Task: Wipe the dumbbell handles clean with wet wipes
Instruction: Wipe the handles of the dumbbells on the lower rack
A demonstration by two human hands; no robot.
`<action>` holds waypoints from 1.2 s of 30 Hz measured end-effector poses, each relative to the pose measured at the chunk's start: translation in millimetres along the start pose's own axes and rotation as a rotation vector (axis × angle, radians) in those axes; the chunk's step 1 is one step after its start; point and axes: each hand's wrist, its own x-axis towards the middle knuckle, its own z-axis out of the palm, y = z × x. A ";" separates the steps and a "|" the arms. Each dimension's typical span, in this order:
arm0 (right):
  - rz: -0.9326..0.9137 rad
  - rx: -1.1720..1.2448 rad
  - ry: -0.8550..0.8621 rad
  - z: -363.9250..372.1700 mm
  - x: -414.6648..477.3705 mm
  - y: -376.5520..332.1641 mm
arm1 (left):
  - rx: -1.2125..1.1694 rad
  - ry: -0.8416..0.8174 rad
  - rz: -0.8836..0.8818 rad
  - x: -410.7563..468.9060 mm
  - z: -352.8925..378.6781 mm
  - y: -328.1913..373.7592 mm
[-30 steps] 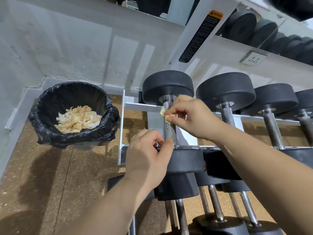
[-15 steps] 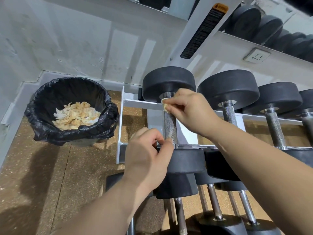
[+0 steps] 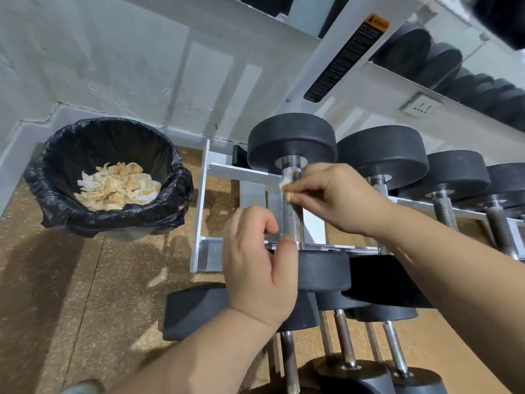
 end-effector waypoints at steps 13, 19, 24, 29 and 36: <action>-0.070 -0.062 -0.120 3.9 7.3 -10.0 | 0.056 0.001 -0.053 0.5 0.4 -4.6; -0.100 -0.152 -0.080 0.4 18.8 -3.5 | 0.122 0.000 -0.074 0.8 2.3 -3.5; -0.053 -0.089 0.008 11.2 9.5 -2.7 | 0.123 0.002 -0.072 2.0 2.5 -4.2; -0.115 0.079 -0.176 7.2 -14.9 -7.0 | 0.110 -0.008 -0.062 2.5 2.4 -5.6; 0.183 0.179 0.246 30.2 -1.1 8.3 | 0.073 -0.158 -0.133 6.6 -9.2 -16.1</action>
